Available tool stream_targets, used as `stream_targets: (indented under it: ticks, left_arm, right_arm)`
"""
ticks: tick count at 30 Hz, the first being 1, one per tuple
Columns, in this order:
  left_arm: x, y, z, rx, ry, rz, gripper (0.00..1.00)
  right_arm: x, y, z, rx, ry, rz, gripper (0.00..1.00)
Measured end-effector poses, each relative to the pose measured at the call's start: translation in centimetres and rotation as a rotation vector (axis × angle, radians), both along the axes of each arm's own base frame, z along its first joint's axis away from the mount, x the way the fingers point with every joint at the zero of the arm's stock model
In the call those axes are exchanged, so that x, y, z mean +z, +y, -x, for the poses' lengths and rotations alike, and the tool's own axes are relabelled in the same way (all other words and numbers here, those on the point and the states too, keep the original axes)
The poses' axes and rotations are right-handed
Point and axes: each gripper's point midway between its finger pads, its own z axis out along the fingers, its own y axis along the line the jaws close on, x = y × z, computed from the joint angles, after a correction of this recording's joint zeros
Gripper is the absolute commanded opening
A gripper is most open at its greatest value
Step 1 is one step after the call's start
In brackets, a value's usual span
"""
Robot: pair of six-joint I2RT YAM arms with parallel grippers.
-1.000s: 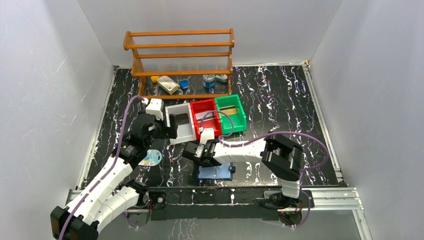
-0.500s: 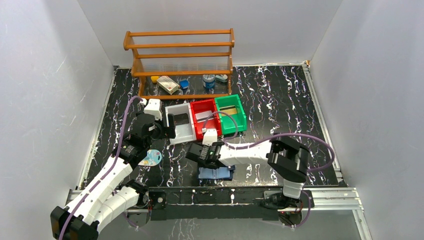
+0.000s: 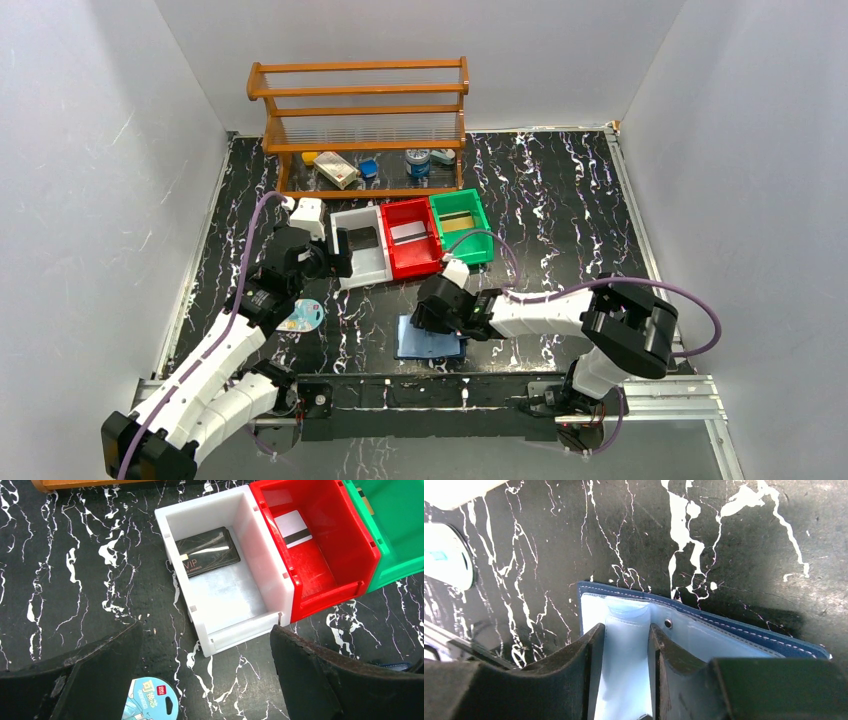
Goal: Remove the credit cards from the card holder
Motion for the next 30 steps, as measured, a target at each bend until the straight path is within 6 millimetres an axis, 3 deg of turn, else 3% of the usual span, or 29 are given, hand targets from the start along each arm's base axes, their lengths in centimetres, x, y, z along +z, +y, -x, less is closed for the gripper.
stream_targets:
  ticks: [7,16,30]
  left_arm:
    - [-0.4,-0.4,0.0,-0.019,0.018,0.004,0.98]
    - [-0.5,-0.6,0.1,-0.03,0.022,0.008,0.98]
    - [-0.6,-0.6,0.1,-0.031,0.025,0.008,0.98]
  right_arm:
    - [0.4,0.5,-0.1,-0.002,0.027,-0.049,0.59]
    - [0.6,1.9,0.1,0.053,0.015,0.118,0.72]
    - [-0.1,1.7,0.6,0.068,-0.025,0.34,0.76]
